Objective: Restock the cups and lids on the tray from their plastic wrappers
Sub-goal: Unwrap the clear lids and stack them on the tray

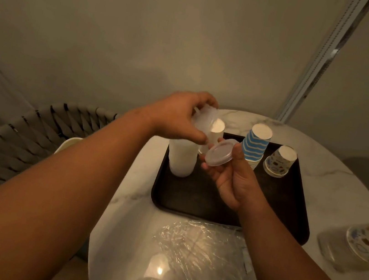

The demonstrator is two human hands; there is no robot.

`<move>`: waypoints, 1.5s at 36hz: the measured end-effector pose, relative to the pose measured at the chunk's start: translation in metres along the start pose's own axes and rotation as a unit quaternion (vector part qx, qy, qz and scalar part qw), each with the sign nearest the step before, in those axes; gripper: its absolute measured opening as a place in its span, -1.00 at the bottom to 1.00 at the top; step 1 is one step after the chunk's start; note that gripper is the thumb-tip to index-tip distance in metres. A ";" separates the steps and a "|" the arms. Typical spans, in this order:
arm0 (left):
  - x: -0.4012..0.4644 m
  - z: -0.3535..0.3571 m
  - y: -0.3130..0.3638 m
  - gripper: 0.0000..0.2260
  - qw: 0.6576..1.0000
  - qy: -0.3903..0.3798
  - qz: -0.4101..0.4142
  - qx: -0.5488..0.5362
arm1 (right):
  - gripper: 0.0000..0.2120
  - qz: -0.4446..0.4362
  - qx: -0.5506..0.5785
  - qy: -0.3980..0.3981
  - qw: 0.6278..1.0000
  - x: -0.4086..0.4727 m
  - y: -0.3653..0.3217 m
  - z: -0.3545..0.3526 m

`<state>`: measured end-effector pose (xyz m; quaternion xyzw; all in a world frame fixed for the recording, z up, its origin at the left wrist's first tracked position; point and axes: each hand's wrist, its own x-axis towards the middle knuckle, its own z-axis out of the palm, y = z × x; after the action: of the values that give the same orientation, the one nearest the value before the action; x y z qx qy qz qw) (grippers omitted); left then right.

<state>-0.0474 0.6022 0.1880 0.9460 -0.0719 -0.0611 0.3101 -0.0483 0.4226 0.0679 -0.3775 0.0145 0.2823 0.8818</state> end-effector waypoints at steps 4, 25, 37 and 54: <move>0.009 -0.010 -0.014 -0.29 0.985 -0.009 -0.035 0.168 | 0.05 0.012 -0.001 0.021 1.000 -0.002 0.003 -0.006; 0.036 0.018 -0.026 -0.21 0.949 -0.129 -0.082 0.275 | 0.09 0.022 -0.014 0.067 0.997 -0.006 0.004 -0.016; 0.035 0.018 -0.026 -0.10 0.948 -0.146 -0.089 0.267 | 0.11 0.014 -0.016 0.044 0.999 -0.010 0.001 -0.010; 0.006 -0.006 0.018 -0.28 0.996 -0.001 0.090 0.023 | -0.22 -0.094 -0.158 -0.060 0.981 0.010 -0.041 0.050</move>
<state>-0.0421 0.5900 0.2036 0.9426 -0.1589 -0.0320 0.2921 -0.0282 0.4390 0.1284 -0.4938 -0.1183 0.2194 0.8331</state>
